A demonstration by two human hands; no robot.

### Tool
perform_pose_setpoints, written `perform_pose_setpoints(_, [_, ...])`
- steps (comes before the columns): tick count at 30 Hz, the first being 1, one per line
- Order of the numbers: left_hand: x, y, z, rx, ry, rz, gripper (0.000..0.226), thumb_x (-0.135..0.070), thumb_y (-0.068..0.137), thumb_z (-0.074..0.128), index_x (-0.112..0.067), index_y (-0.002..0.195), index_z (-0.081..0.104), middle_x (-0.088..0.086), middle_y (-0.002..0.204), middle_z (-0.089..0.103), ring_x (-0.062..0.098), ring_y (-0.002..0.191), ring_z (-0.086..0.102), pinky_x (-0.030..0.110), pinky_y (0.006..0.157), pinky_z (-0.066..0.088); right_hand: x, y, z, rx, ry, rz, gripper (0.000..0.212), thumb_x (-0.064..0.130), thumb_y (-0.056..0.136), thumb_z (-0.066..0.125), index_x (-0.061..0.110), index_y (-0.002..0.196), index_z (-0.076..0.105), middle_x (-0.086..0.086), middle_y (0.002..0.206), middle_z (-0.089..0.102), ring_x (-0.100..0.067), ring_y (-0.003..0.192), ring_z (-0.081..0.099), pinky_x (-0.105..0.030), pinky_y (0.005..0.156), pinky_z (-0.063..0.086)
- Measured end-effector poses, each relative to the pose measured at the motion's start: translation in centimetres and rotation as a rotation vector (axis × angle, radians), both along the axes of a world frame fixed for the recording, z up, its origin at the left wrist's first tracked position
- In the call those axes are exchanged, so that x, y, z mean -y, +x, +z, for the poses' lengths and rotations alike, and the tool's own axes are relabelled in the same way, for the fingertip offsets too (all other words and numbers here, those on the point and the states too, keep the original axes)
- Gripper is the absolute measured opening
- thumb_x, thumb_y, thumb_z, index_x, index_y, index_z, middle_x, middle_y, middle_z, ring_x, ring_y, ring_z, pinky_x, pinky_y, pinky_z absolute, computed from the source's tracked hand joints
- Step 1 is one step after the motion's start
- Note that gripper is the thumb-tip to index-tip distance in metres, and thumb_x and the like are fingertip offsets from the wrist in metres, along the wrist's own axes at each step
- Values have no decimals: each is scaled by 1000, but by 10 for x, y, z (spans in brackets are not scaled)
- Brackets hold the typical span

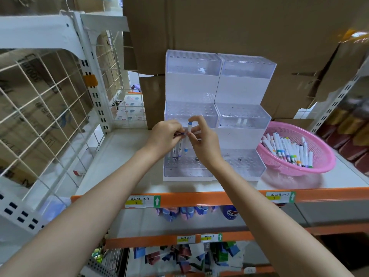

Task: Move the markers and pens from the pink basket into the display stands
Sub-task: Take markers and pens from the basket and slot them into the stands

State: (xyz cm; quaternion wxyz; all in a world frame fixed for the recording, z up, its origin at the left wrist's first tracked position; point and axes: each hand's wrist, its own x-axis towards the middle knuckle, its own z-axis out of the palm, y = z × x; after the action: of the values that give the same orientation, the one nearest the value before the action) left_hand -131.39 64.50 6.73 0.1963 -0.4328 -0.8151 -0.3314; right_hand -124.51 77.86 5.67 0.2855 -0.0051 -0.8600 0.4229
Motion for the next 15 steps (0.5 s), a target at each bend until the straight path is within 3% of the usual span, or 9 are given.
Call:
perform_pose_setpoints(11, [3,-2,3,-63,-103,19,7,-10,80,73,-4,83,70,5,82,67,24,72,63,37,64,54,-1,2,2,20,17,-2,24,4,92,57,16,112,49,11,77,61,-15,74,67,-28,66,52])
perform_pose_setpoints(15, [7,6,-4,-154,-93,74,8,-7,74,77,-6,80,72,5,78,69,25,73,64,27,61,49,-1,2,2,23,9,-4,25,3,92,57,16,112,50,12,75,60,-14,72,66,-25,64,51])
